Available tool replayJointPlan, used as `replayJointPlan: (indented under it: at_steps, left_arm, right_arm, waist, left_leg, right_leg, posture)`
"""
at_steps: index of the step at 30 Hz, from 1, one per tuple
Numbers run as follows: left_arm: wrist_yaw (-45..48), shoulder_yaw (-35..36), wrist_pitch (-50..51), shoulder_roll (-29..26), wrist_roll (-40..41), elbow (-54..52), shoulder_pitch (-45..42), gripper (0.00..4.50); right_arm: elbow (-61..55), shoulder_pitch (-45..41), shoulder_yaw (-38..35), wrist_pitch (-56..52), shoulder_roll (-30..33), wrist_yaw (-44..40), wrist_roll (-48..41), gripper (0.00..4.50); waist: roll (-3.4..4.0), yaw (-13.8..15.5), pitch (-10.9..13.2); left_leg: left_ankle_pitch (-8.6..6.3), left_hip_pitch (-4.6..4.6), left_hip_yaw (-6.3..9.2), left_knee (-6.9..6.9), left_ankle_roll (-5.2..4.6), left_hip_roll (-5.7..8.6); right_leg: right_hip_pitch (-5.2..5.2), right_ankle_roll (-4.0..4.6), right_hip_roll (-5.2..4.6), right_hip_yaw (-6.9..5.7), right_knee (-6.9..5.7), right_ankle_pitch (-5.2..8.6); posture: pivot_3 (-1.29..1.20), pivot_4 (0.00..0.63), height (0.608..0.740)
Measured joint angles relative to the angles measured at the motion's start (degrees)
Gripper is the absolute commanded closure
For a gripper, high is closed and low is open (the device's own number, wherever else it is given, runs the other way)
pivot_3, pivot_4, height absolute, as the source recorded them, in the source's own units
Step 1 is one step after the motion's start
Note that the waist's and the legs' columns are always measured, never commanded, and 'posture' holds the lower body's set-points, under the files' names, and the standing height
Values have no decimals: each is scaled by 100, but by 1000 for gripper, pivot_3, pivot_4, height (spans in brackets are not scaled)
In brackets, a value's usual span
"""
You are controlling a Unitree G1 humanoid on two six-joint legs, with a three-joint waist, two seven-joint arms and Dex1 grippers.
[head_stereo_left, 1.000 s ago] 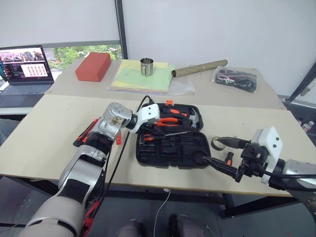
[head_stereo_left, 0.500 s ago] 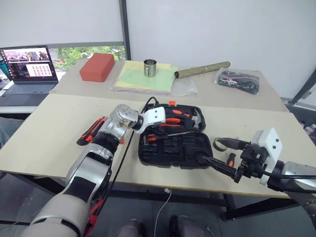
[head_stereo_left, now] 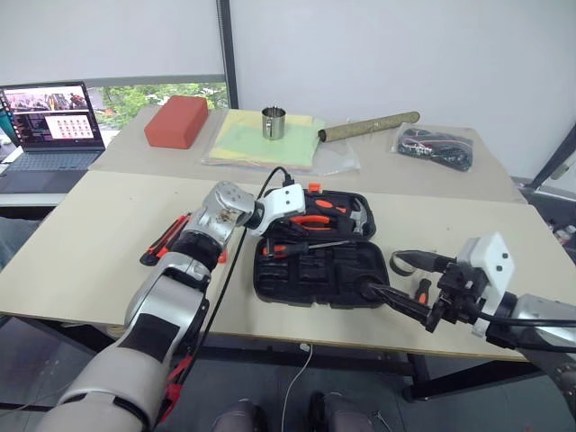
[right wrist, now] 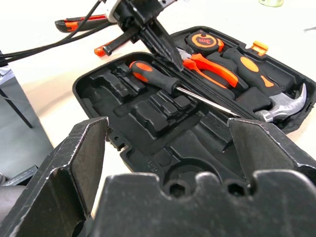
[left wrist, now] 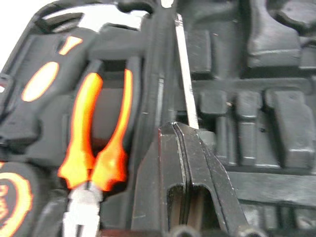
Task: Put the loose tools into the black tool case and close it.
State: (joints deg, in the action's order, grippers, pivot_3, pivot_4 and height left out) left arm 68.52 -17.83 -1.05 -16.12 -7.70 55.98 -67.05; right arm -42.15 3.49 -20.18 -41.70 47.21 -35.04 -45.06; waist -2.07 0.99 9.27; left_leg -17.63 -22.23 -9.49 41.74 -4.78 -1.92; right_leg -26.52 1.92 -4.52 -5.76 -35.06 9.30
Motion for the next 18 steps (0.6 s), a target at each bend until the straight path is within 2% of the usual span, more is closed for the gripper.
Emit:
replayJointPlan:
  at_steps: [8, 18]
  left_arm:
    - [-124, -197, -293, 70, -276, -32, 126, 4469]
    - [140, 0, -377, 58, -96, 8, 159, 4469]
  right_arm:
    - [4, -52, 95, 5, -34, 4, 22, 0]
    - [4, -29, 97, 5, -76, 11, 42, 0]
  waist:
    - [2, -2, -1]
    - [2, -5, -1]
  left_leg:
    - [-3, -3, -1, 0, -3, 4]
    - [-3, -5, -1, 0, -4, 5]
  right_leg:
    - [-2, -2, -3, 2, 4, 1]
    - [-4, -4, -4, 1, 3, 2]
  posture:
    - [0, 150, 740]
    - [0, 150, 740]
